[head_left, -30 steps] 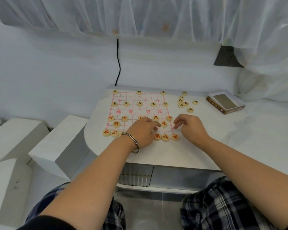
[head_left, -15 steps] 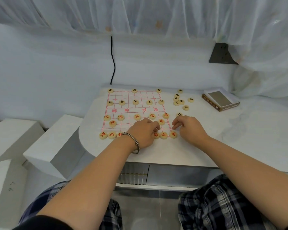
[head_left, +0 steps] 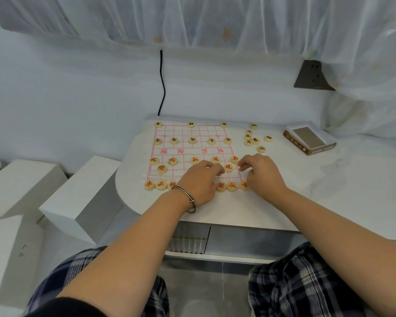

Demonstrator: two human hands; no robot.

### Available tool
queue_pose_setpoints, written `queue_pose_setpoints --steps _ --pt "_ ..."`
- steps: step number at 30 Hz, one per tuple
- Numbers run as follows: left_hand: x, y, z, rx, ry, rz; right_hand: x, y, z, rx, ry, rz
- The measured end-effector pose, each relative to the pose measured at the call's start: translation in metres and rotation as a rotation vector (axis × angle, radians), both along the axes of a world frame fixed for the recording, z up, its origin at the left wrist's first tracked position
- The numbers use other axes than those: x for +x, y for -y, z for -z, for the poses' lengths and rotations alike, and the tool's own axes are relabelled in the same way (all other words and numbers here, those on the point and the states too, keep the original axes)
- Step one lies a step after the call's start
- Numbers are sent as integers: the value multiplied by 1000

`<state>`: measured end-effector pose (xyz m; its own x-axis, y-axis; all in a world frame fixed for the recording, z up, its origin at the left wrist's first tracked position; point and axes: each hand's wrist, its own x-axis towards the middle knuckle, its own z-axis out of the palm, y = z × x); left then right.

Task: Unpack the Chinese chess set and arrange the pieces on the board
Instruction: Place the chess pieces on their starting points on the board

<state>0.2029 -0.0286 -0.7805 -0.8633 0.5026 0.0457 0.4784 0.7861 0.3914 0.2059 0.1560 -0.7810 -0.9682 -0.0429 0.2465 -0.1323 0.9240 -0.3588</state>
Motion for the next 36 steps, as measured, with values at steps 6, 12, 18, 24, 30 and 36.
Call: queue_pose_setpoints --steps 6,12,18,24,30,36 --pt "-1 51 -5 88 -33 -185 -5 46 3 -44 -22 -81" --pt "9 111 -5 168 -105 -372 -5 90 8 -112 1 -195" --pt "36 149 9 228 -183 -388 0 121 7 -138 56 -274" --pt "46 148 15 220 -144 -330 1 135 8 -156 66 -265" --pt "45 140 19 118 -97 -264 3 137 11 -158 91 -238" --pt "46 136 18 95 -81 -255 2 135 10 -163 76 -219"
